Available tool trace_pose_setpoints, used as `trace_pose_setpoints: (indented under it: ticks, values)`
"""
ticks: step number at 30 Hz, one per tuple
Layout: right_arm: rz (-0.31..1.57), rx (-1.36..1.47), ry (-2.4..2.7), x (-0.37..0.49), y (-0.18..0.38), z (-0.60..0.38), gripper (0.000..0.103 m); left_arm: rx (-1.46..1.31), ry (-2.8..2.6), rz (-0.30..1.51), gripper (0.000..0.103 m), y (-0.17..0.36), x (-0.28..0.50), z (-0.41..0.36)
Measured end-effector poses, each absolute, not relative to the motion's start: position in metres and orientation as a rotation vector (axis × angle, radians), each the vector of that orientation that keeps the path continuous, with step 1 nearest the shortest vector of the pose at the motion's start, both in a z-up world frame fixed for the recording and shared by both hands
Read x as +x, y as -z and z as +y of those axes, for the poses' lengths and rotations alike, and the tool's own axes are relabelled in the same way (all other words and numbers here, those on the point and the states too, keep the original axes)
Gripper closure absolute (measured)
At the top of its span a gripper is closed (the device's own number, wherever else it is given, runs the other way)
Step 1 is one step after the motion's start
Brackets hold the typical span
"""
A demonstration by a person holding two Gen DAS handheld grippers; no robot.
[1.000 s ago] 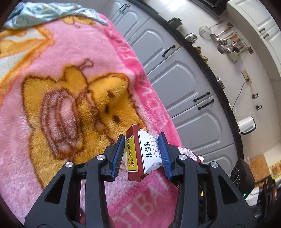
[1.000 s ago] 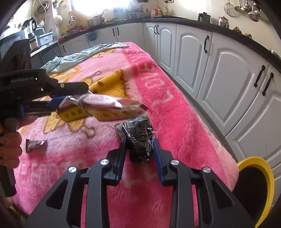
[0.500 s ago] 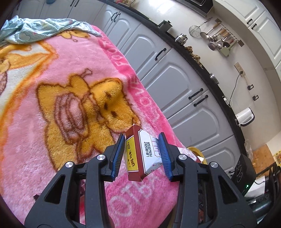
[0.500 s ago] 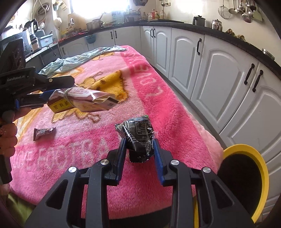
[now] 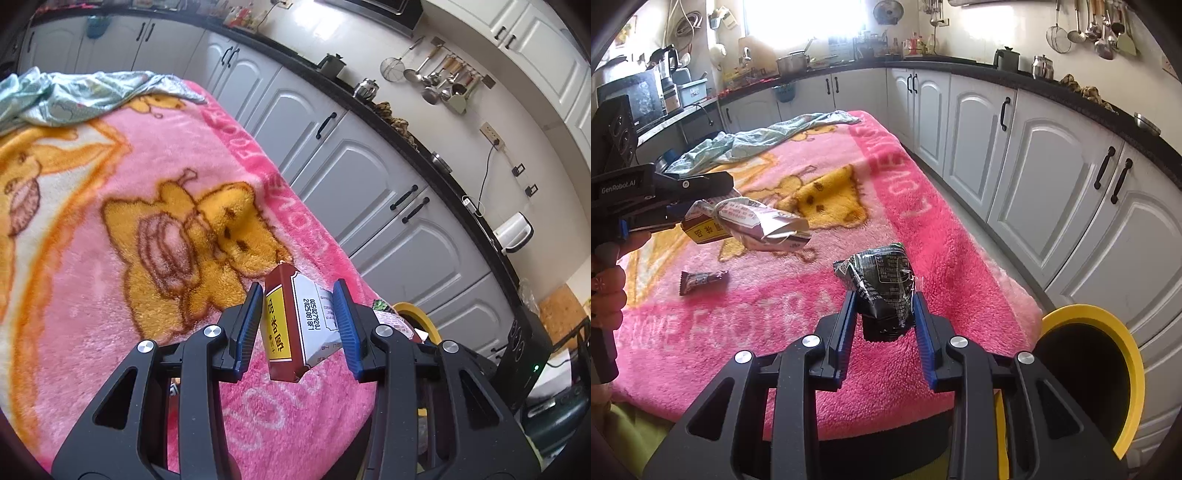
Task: Collect trash
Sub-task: 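Carry the snack box and black wrapper over the yellow bin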
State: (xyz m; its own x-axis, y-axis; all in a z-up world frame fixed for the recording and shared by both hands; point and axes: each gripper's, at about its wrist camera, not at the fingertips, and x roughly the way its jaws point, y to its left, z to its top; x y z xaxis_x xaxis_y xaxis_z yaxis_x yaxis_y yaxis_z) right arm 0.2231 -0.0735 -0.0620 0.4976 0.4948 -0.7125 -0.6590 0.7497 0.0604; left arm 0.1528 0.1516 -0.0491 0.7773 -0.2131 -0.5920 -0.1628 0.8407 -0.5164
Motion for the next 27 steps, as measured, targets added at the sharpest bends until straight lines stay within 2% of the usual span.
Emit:
trace_pose_setpoints:
  ticks: [27]
  values:
    - [0.693, -0.134, -0.641, 0.191, 0.012, -0.144, 0.074, -0.503, 0.173, 0.627, 0.071, 0.008, 0.143, 0.096]
